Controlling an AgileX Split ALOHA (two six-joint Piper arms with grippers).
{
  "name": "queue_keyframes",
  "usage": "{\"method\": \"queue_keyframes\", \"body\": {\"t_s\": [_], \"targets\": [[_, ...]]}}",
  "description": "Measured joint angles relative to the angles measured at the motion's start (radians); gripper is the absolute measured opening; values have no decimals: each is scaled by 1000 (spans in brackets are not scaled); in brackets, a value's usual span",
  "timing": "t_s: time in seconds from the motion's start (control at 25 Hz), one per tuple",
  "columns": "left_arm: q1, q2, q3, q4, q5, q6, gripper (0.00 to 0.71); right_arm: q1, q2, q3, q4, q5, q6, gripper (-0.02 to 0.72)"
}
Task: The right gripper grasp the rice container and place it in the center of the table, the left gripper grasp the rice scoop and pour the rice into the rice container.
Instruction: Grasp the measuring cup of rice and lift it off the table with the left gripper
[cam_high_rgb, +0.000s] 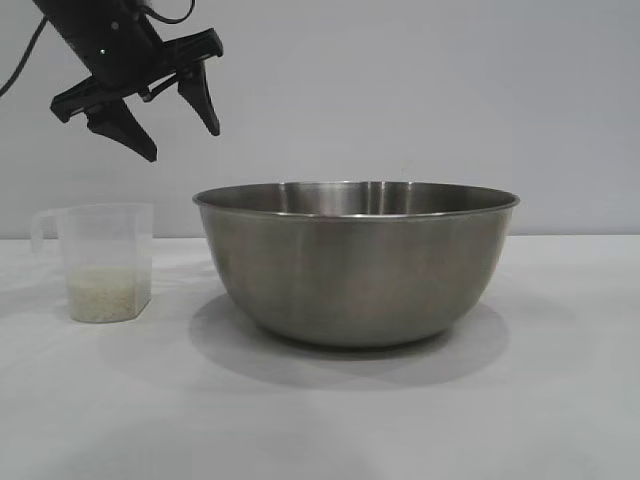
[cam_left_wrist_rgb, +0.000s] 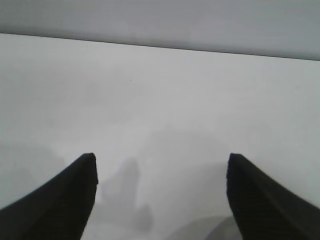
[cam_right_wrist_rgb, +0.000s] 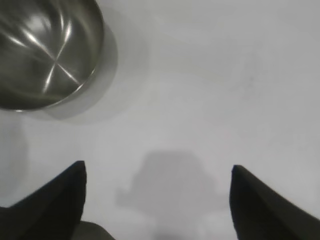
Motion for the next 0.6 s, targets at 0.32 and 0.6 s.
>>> {"method": "queue_keyframes", "body": {"t_s": [0.32,0.6], "targets": [[0,0,0,0,0,0,475,0,-280,178,0,-109,0,540],[0,0,0,0,0,0,475,0,-384,236,0,-124,-8,540]]}}
